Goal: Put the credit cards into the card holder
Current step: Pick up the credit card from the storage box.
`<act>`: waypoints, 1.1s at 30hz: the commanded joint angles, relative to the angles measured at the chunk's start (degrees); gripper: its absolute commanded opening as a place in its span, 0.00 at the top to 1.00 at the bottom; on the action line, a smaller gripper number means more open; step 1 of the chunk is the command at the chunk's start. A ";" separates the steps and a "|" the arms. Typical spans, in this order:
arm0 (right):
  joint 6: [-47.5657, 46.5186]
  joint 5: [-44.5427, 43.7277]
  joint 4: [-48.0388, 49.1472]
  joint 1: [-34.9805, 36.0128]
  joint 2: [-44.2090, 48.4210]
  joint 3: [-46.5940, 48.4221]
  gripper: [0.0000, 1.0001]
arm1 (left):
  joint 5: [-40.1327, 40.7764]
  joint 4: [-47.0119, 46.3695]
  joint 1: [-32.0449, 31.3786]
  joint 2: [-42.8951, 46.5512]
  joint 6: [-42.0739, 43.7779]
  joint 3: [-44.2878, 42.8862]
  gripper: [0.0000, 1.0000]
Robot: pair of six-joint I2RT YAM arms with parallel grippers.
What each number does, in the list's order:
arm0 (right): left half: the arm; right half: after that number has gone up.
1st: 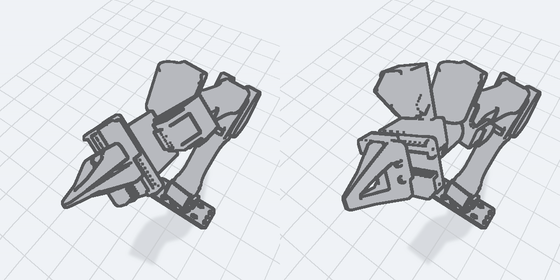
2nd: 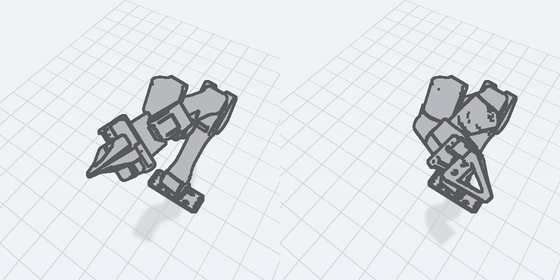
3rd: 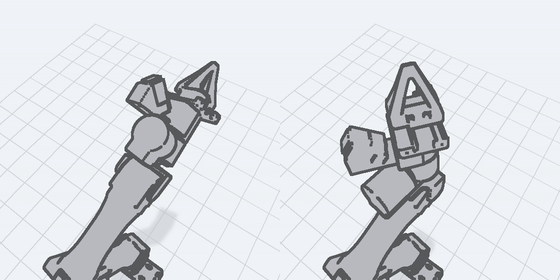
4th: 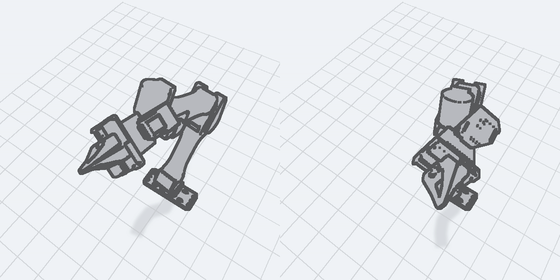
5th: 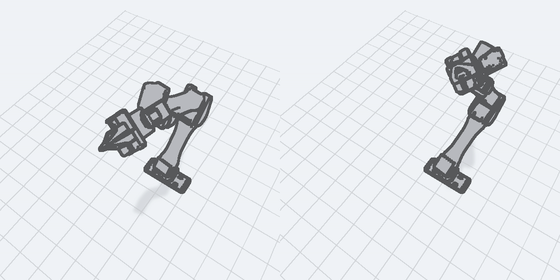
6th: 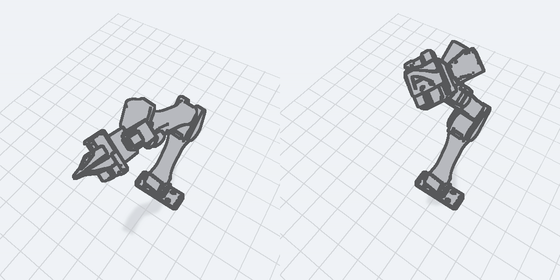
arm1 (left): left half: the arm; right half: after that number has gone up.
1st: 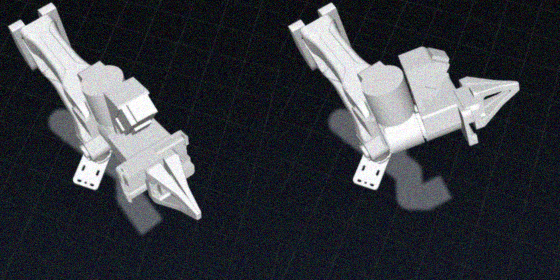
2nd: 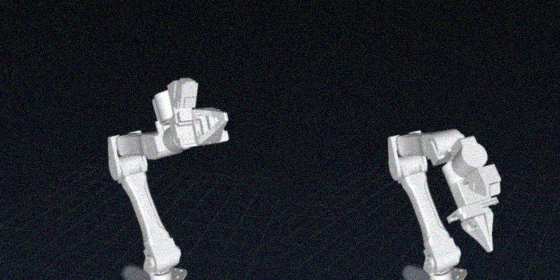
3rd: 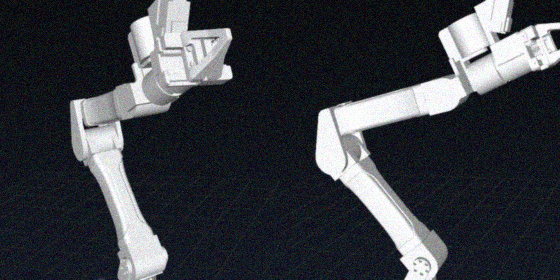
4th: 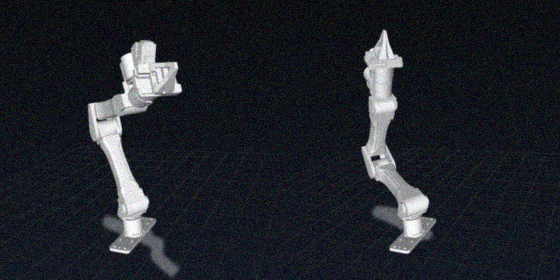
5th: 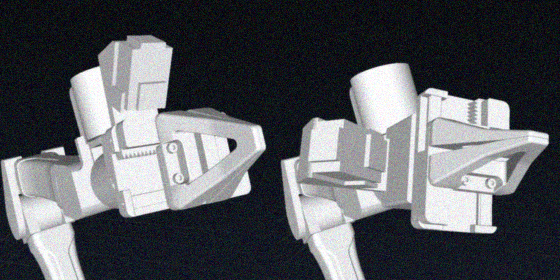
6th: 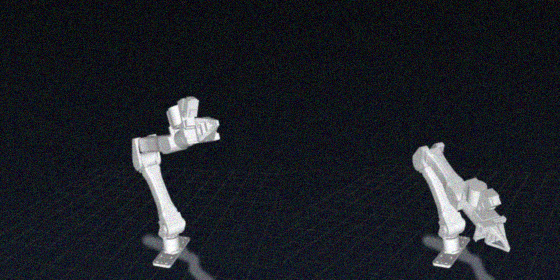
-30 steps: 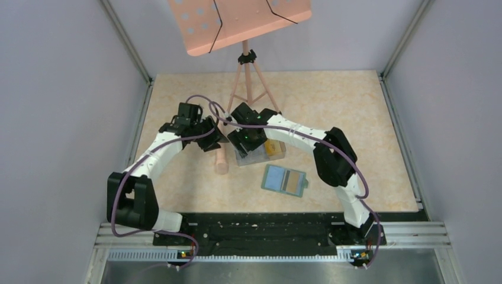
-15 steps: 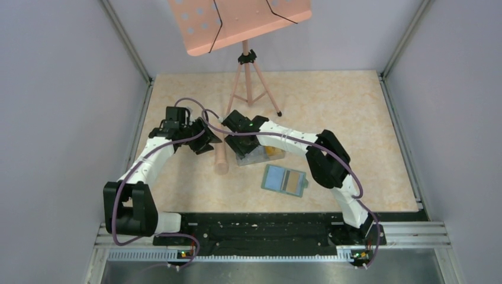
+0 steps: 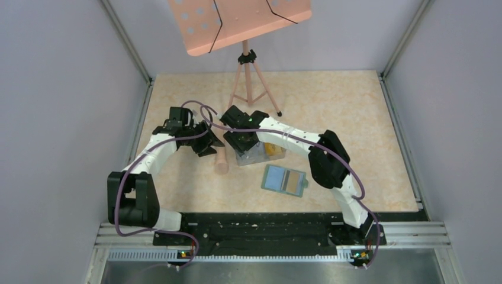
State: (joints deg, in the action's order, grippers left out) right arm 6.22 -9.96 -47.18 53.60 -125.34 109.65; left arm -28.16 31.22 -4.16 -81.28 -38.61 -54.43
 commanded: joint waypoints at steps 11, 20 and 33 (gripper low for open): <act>4.25 5.83 1.39 -3.50 6.96 -7.15 0.27 | -2.62 -1.67 -0.12 -1.03 2.24 -2.10 0.47; 5.86 11.00 1.65 -5.28 6.12 -5.19 0.32 | -3.81 -4.39 -2.69 -3.49 0.62 -1.88 0.58; 12.38 25.32 7.33 -13.58 6.87 -7.98 0.47 | 1.68 -5.23 -8.41 -13.90 1.63 -8.60 0.61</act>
State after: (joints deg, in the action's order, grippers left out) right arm 16.82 11.57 -42.39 40.03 -121.12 101.65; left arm -28.86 27.88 -11.44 -92.95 -38.02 -59.44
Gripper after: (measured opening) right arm 0.536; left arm 0.386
